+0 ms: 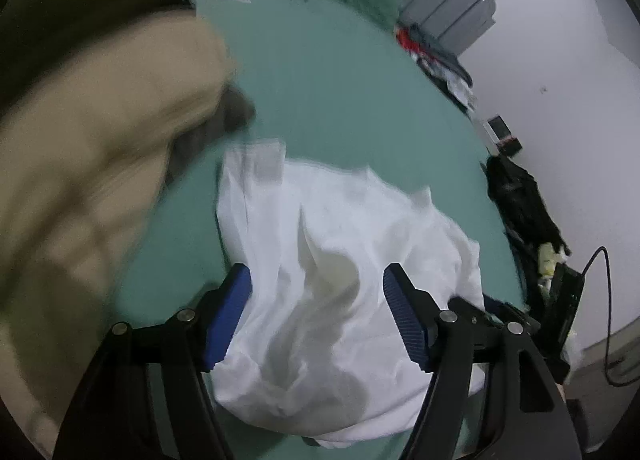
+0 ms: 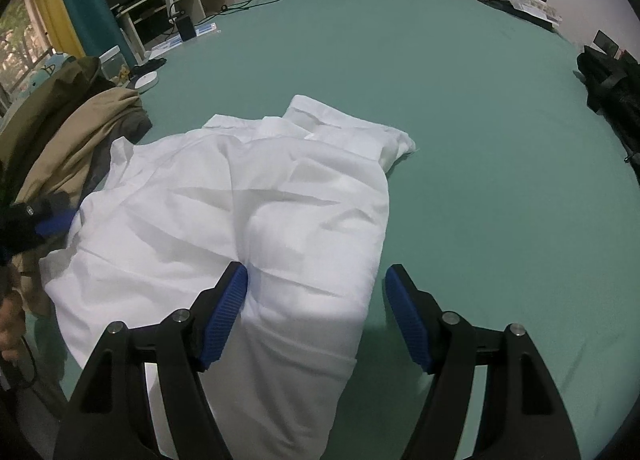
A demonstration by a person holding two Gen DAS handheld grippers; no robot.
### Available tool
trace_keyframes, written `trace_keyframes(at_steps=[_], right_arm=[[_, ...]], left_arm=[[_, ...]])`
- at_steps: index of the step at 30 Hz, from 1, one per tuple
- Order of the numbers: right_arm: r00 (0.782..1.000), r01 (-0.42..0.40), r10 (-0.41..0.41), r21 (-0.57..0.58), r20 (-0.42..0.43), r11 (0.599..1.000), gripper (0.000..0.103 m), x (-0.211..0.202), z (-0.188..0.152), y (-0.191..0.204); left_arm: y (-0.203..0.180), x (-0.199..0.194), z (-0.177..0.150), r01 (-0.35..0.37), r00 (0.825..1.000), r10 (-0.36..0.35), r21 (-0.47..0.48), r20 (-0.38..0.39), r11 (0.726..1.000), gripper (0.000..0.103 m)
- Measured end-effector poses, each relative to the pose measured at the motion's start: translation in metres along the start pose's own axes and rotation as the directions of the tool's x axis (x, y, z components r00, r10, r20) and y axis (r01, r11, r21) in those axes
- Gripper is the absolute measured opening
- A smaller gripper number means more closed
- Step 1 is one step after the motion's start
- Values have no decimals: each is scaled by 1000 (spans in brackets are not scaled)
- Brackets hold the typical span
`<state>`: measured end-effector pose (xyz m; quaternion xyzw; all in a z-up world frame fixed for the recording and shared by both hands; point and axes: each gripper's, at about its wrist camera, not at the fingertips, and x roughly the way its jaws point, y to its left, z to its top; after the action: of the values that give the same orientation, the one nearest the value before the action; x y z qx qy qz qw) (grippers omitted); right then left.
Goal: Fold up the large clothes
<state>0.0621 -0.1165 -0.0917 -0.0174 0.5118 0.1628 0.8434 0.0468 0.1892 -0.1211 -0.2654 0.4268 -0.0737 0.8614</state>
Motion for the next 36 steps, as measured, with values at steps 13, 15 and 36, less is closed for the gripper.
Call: trace_keyframes(at_steps=[13,15,36], right_arm=[[1000,-14,14,32,2,999,71,-8,-3,-4],[1000,-20,20,40,3,999,71,-7,-3,-5],[993,-116,113,99,35,988,72,-14,13,-20]], left_arm=[[6,35,12,-128,986,130,28,-101,991,75],[15,41,12,-107,987,103,-23,-125,994,78],[-29,83,27,-10,971,35,106,-237,994,84]])
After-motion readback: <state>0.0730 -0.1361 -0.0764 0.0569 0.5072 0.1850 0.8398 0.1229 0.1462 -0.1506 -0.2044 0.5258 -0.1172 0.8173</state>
